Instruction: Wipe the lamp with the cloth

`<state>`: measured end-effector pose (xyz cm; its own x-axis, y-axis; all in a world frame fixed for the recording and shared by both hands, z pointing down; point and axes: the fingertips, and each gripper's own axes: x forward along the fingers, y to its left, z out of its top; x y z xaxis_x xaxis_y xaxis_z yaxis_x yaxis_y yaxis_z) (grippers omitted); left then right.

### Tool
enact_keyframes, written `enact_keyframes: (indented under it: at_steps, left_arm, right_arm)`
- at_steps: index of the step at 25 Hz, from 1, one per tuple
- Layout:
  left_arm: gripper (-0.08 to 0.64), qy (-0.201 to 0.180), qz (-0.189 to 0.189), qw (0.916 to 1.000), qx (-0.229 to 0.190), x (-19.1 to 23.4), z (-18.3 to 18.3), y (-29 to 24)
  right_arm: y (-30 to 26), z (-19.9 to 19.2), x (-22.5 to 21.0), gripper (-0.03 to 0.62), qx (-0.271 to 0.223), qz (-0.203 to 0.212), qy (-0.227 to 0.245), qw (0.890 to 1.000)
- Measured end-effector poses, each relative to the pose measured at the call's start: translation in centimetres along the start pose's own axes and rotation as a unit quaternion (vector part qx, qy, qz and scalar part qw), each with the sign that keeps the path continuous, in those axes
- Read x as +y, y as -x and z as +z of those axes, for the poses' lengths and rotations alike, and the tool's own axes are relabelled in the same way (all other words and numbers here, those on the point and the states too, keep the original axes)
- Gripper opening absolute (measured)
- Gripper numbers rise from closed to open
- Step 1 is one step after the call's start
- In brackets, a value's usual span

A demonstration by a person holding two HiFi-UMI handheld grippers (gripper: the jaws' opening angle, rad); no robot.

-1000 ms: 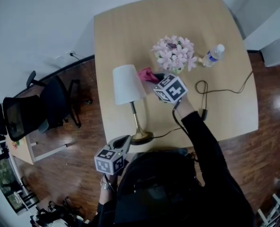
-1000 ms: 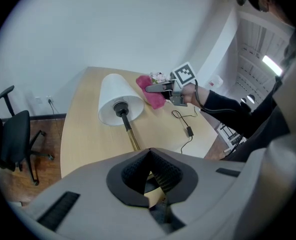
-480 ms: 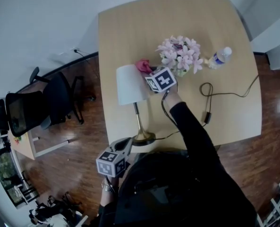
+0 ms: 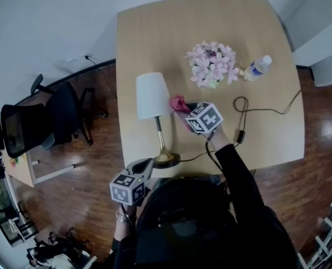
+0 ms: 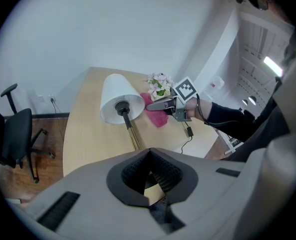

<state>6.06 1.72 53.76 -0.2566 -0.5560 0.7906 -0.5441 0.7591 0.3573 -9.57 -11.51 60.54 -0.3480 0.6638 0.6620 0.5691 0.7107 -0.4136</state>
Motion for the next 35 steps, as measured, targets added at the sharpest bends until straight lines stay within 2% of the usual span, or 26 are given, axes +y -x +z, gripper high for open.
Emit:
enact_keyframes:
  at_steps: [6,10,12,15,19,23,25,28,29,32,33,35]
  left_arm:
    - [0.005,-0.006,-0.017,0.9997,-0.014,-0.2,0.0,0.1]
    - [0.005,-0.005,-0.026,0.9993,-0.028,0.5,-0.2,0.6]
    - [0.005,0.001,-0.029,0.9988,-0.039,0.8,-0.3,0.6]
    - [0.005,0.009,-0.033,0.9980,-0.054,1.6,-0.4,0.8]
    - [0.005,0.019,-0.037,0.9969,-0.067,3.3,-0.9,1.8]
    - [0.005,0.029,-0.039,0.9955,-0.081,5.0,-1.5,2.6]
    - [0.005,0.035,-0.043,0.9946,-0.088,5.7,-2.0,3.0]
    - [0.005,0.049,-0.046,0.9935,-0.092,6.9,-3.1,3.7]
    - [0.005,0.055,-0.047,0.9930,-0.093,7.3,-3.5,3.9]
    - [0.005,0.071,-0.049,0.9917,-0.096,8.1,-4.6,4.6]
    - [0.005,0.075,-0.049,0.9913,-0.096,8.4,-5.0,4.8]
    - [0.005,0.082,-0.051,0.9905,-0.097,9.1,-5.6,5.2]
  right_arm:
    - [2.1,-3.8,1.7,0.124,0.036,-0.010,0.005,0.999]
    - [4.2,-3.9,2.2,0.124,0.038,-0.037,0.004,0.999]
    - [5.7,-1.7,2.5,0.124,0.024,-0.049,0.020,0.998]
    - [6.2,3.9,3.8,0.124,0.013,-0.060,0.081,0.995]
    - [2.1,10.8,5.6,0.124,0.042,-0.067,0.172,0.982]
    - [-4.3,15.9,5.9,0.124,0.107,-0.080,0.253,0.958]
    - [-7.5,17.9,5.7,0.125,0.143,-0.087,0.288,0.943]
    - [-12.4,19.8,6.4,0.125,0.196,-0.076,0.341,0.916]
    - [-13.7,19.9,6.5,0.124,0.218,-0.075,0.353,0.907]
    - [-15.5,18.6,4.1,0.125,0.321,-0.117,0.364,0.866]
    - [-16.0,18.1,3.5,0.124,0.343,-0.124,0.365,0.856]
    - [-16.5,17.1,3.0,0.124,0.367,-0.132,0.364,0.846]
